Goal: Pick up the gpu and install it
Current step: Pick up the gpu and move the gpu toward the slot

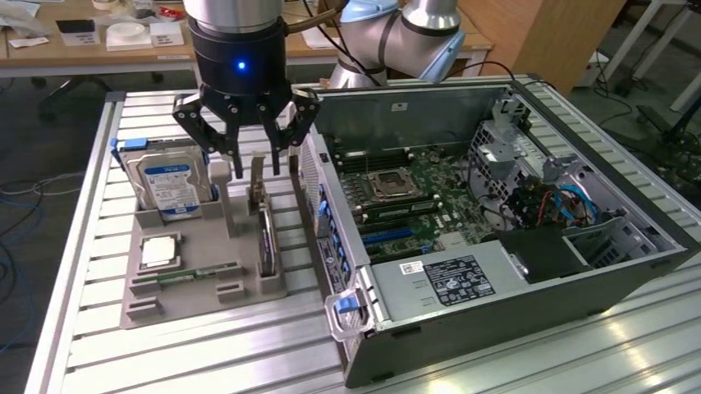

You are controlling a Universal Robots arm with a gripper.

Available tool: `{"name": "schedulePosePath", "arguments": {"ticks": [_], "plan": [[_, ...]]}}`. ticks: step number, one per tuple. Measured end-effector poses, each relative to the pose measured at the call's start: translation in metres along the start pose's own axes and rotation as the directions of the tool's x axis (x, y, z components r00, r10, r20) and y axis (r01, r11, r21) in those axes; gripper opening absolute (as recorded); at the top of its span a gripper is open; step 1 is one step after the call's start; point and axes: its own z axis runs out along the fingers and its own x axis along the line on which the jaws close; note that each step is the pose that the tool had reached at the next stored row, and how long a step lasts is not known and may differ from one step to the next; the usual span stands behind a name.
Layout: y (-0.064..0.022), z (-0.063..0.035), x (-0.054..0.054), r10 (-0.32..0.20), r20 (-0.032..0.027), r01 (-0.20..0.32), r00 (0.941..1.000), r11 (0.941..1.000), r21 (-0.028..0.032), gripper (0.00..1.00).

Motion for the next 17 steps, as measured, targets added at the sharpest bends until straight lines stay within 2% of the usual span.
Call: {"name": "schedulePosePath", "arguments": {"ticks": [17], "plan": [[-0.0004, 0.0092, 0.0002, 0.000, -0.0003, 0.000, 1.0000, 1.0000, 0.0002, 0.47]]}}
